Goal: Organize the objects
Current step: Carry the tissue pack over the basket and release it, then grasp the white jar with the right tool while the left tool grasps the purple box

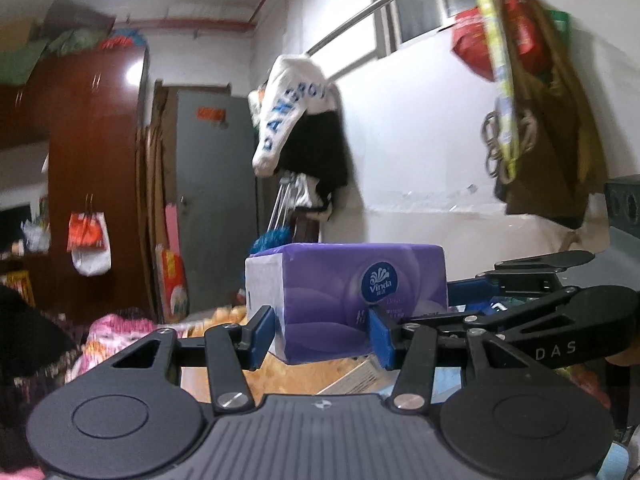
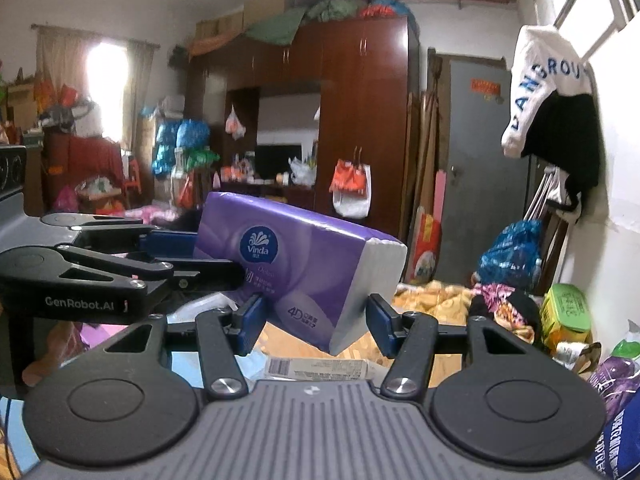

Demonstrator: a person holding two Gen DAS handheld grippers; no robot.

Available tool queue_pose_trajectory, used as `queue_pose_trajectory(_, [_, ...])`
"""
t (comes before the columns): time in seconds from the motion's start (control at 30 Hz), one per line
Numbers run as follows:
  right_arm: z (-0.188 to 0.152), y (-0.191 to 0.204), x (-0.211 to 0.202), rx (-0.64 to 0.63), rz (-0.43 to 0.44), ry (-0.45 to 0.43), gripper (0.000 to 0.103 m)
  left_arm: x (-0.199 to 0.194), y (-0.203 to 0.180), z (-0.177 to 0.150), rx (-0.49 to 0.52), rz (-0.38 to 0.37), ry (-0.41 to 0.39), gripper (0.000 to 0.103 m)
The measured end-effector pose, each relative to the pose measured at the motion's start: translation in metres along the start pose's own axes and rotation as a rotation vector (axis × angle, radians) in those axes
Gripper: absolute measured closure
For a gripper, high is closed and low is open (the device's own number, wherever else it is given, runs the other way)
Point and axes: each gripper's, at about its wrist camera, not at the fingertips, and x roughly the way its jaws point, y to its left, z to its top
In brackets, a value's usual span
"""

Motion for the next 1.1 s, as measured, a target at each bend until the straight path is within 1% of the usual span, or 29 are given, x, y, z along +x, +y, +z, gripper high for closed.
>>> queue_pose_trajectory(0.13, [-0.005,0.001,0.015,0.0,0.006,0.039,0.044,0.012,0.009,-0.007,-0.021,0.036,0.035,0.049])
queue_pose_trajectory(0.17, [-0.005,0.001,0.018,0.0,0.007,0.047,0.044,0.015,0.01,-0.008,-0.025,0.045,0.046,0.046])
queue_pose_trajectory(0.27, [-0.007,-0.002,0.025,0.015,0.003,0.087,0.046,0.026,0.016,-0.013,-0.024,0.068,0.072,0.046])
queue_pose_trajectory(0.3, [-0.009,-0.004,0.023,0.022,-0.003,0.09,0.046,0.027,0.015,-0.014,-0.017,0.075,0.077,0.041])
queue_pose_trajectory(0.37, [-0.014,-0.006,0.013,0.019,-0.036,0.074,0.032,0.023,0.014,-0.017,-0.008,0.1,0.065,0.033])
queue_pose_trajectory(0.4, [-0.017,-0.007,0.004,0.021,-0.051,0.055,0.016,0.015,0.012,-0.018,0.001,0.112,0.04,0.03])
queue_pose_trajectory(0.43, [-0.02,-0.009,-0.006,0.026,-0.065,0.03,0.002,0.006,0.009,-0.019,0.007,0.12,0.012,0.027])
queue_pose_trajectory(0.47, [-0.025,-0.011,-0.019,0.036,-0.082,0.002,0.0,-0.005,0.006,-0.02,0.011,0.123,-0.013,0.021])
queue_pose_trajectory(0.5, [-0.03,-0.013,-0.033,0.05,-0.085,-0.014,0.0,-0.018,0.003,-0.022,0.015,0.122,-0.037,0.016])
queue_pose_trajectory(0.6, [-0.048,-0.022,-0.07,0.103,-0.062,-0.038,0.0,-0.053,-0.006,-0.033,0.036,0.113,-0.061,0.014])
queue_pose_trajectory(0.63, [-0.056,-0.025,-0.081,0.118,-0.065,-0.041,0.0,-0.063,-0.009,-0.04,0.043,0.115,-0.062,0.014])
queue_pose_trajectory(0.7, [-0.08,-0.03,-0.105,0.162,-0.065,-0.052,0.0,-0.083,-0.013,-0.059,0.039,0.132,-0.038,0.013])
queue_pose_trajectory(0.73, [-0.095,-0.031,-0.115,0.186,-0.067,-0.037,0.0,-0.091,-0.015,-0.068,0.03,0.139,-0.033,0.013])
queue_pose_trajectory(0.8, [-0.111,-0.032,-0.12,0.231,-0.077,-0.005,0.0,-0.107,-0.018,-0.09,0.012,0.171,-0.013,0.013])
queue_pose_trajectory(0.83, [-0.125,-0.031,-0.125,0.254,-0.078,0.004,0.0,-0.117,-0.019,-0.1,-0.002,0.18,-0.022,0.013])
queue_pose_trajectory(0.9, [-0.133,-0.032,-0.121,0.275,-0.066,0.019,0.0,-0.129,-0.023,-0.121,-0.026,0.161,-0.019,0.013])
queue_pose_trajectory(0.93, [-0.137,-0.032,-0.119,0.279,-0.069,0.032,0.0,-0.128,-0.026,-0.125,-0.026,0.152,-0.005,0.013])
queue_pose_trajectory(1.0, [-0.137,-0.033,-0.109,0.281,-0.075,0.05,0.0,-0.125,-0.034,-0.137,0.015,0.138,0.052,0.013])
queue_pose_trajectory(1.1, [-0.132,-0.031,-0.098,0.285,-0.049,0.065,0.0,-0.121,-0.041,-0.146,0.065,0.148,0.082,0.013])
